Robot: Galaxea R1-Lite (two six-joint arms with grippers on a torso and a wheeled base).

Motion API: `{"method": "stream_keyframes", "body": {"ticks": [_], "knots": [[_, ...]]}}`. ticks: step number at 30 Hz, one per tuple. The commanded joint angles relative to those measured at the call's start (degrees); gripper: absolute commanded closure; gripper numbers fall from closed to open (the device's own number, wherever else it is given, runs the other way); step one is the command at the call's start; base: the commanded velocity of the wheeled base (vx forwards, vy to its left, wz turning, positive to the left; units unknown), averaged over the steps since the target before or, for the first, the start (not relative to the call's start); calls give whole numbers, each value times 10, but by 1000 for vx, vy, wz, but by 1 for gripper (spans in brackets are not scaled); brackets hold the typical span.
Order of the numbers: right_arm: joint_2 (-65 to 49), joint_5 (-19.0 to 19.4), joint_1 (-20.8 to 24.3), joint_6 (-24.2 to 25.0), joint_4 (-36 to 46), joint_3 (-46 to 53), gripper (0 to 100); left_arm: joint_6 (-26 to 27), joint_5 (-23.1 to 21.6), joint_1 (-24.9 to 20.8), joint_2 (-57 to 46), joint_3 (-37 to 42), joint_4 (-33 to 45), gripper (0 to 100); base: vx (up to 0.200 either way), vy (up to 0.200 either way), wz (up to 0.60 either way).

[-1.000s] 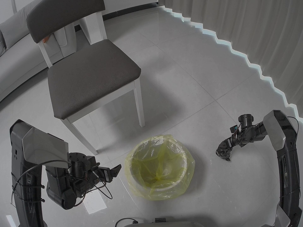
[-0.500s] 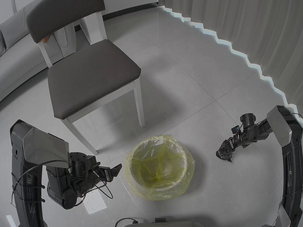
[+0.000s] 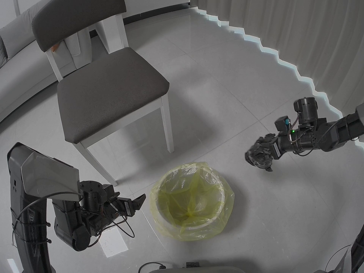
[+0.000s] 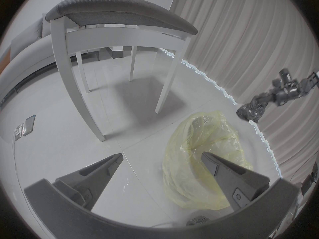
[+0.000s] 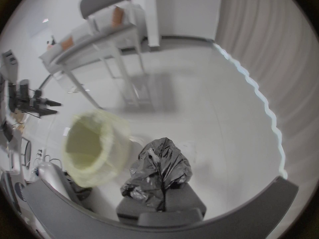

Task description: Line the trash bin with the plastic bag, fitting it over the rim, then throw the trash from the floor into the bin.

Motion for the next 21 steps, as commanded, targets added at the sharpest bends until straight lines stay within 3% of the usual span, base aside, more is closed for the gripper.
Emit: {"method": "stream_keyframes", "body": {"ticks": [1, 4, 5, 9, 21], "knots": [[-172, 3, 233, 57, -12, 67, 100, 1, 0, 2, -34, -2, -10, 0, 0, 0, 0], [-146, -14, 290, 108, -43, 68, 100, 1, 0, 1, -47, -1, -10, 0, 0, 0, 0], [-114, -36, 321, 133, -80, 69, 100, 1, 1, 0, -55, 4, -10, 0, 0, 0, 0], [-50, -52, 357, 166, -150, 77, 100, 0, 4, 2, -70, 17, -10, 0, 0, 0, 0], [54, -49, 363, 174, -157, 75, 100, -1, 2, 7, -103, 30, -10, 0, 0, 0, 0]]}}
